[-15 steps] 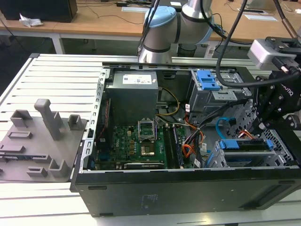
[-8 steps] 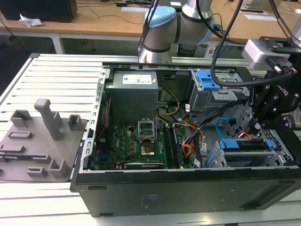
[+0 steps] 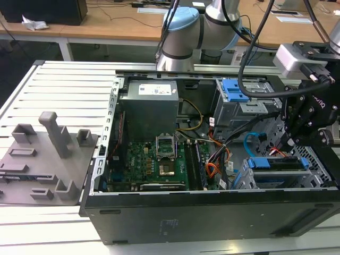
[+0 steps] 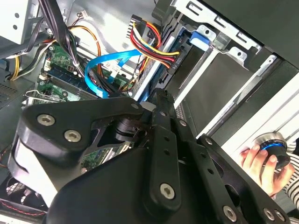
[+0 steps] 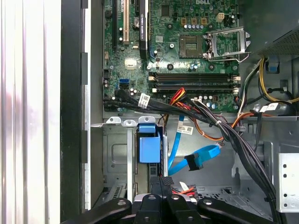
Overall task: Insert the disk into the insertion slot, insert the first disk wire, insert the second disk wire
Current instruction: 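Insert the second disk wire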
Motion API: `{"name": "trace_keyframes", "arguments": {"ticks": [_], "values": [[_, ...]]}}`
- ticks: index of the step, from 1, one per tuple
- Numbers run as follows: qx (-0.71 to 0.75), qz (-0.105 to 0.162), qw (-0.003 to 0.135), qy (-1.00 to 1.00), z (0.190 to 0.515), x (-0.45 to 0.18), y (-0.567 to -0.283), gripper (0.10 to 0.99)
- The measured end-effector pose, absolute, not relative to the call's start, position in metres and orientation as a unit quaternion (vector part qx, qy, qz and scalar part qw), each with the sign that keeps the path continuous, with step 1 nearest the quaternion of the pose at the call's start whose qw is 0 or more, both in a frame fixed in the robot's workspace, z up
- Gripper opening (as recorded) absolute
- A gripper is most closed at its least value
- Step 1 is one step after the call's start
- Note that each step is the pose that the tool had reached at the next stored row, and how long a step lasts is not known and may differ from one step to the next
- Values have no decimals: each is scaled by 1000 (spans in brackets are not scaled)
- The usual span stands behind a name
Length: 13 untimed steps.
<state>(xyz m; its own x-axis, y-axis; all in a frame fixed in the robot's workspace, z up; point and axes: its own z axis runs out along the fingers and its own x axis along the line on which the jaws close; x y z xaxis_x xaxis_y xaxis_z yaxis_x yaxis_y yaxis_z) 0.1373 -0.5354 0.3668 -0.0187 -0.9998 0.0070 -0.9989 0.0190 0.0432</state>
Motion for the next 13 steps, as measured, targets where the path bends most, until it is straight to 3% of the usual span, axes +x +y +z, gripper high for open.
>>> {"name": "trace_keyframes", "arguments": {"ticks": [4, 5, 8, 13], "values": [[700, -13, 18, -714, 367, 137, -535, 114], [700, -13, 18, -714, 367, 137, -535, 235], [700, -13, 18, -714, 367, 137, -535, 361], [739, -12, 18, -673, 367, 137, -535, 361]]}}
